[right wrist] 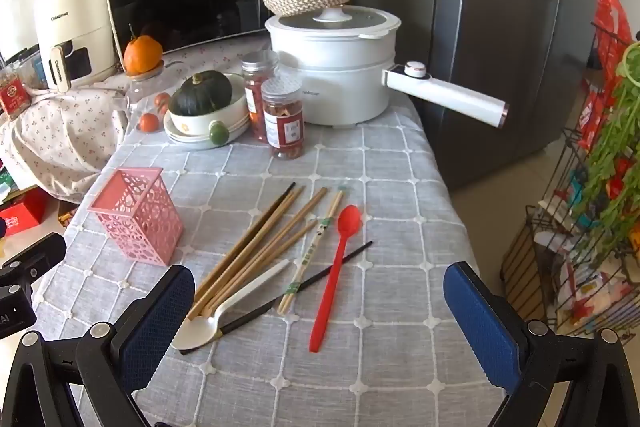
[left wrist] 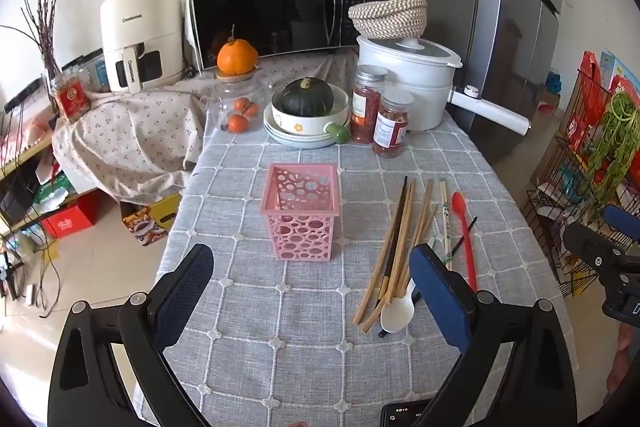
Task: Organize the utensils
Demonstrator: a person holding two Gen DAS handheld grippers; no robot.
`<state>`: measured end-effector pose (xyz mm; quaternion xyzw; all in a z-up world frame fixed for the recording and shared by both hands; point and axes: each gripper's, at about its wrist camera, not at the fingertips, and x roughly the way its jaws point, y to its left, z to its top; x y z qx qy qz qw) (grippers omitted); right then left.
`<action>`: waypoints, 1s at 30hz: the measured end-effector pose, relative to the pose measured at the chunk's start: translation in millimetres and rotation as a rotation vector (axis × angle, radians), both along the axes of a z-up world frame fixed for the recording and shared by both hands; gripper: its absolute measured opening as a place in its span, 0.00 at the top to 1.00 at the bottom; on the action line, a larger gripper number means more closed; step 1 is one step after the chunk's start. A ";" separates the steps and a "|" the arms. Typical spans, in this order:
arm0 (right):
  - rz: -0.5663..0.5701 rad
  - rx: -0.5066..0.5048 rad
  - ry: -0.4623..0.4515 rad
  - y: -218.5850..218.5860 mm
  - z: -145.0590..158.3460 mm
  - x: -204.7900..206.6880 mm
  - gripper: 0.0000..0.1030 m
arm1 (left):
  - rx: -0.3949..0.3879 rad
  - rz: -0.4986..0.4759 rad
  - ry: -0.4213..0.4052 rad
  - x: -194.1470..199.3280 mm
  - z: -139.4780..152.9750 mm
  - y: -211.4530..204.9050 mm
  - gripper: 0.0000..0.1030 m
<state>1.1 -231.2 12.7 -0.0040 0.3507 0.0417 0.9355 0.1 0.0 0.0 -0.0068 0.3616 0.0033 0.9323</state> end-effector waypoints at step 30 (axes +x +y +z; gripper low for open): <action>-0.001 0.005 -0.009 0.0 0.5 0.7 0.01 | 0.009 -0.002 0.007 1.8 -0.3 -2.7 0.03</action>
